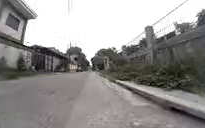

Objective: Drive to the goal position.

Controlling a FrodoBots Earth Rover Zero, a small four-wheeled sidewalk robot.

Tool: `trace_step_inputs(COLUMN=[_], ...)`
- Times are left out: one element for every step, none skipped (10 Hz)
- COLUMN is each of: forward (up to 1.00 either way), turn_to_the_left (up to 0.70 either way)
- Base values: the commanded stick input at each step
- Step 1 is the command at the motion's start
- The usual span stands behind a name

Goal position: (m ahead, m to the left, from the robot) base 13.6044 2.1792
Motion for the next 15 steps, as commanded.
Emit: trace_step_inputs(forward=[1.00,1.00,1.00,1.00,1.00,1.00,1.00,1.00,1.00,1.00,1.00,1.00,1.00,1.00,1.00], turn_to_the_left=[0.00,0.00,0.00,-0.26,-0.17,-0.04,0.00,0.00,0.00,0.00,0.00,0.00,0.00,0.00,0.00])
